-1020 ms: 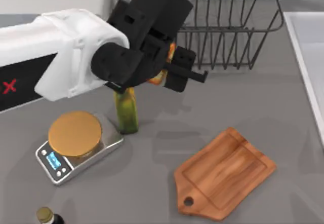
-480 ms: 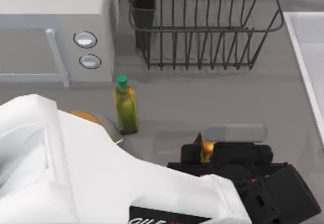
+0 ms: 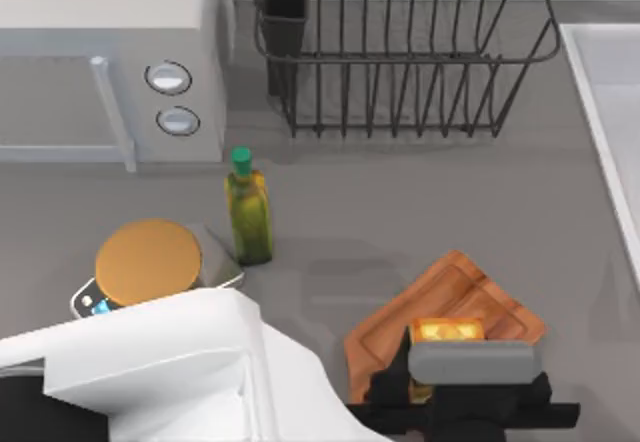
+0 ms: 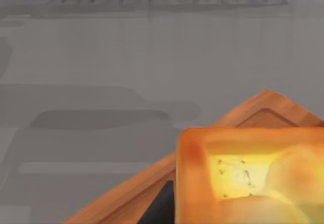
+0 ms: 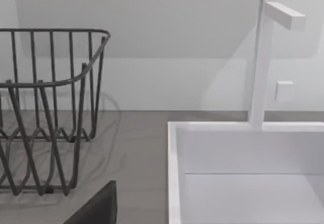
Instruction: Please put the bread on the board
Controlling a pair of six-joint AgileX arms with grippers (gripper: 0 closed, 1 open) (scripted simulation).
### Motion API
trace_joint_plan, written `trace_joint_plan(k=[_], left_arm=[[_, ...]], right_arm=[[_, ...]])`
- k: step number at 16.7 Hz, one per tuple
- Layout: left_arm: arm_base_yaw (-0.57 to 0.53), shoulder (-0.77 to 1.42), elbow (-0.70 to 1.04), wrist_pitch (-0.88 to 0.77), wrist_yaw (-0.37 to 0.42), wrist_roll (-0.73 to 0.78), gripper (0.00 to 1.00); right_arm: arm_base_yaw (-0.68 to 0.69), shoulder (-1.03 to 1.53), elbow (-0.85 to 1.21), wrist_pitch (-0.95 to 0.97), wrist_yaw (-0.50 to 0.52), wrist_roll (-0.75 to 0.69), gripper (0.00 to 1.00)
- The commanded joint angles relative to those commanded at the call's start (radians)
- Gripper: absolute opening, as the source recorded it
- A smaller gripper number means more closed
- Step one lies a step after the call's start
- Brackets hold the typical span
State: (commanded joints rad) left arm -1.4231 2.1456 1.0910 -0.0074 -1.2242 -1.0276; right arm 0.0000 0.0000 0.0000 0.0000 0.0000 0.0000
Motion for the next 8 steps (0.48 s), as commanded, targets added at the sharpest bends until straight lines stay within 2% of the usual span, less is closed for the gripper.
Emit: trace_joint_plan(k=[8], left_arm=[[0.022,-0.018,0.018,0.061,0.008,0.014,0.00]], right_arm=[[0.000,0.000,0.000,0.000,0.000,0.000,1.00]])
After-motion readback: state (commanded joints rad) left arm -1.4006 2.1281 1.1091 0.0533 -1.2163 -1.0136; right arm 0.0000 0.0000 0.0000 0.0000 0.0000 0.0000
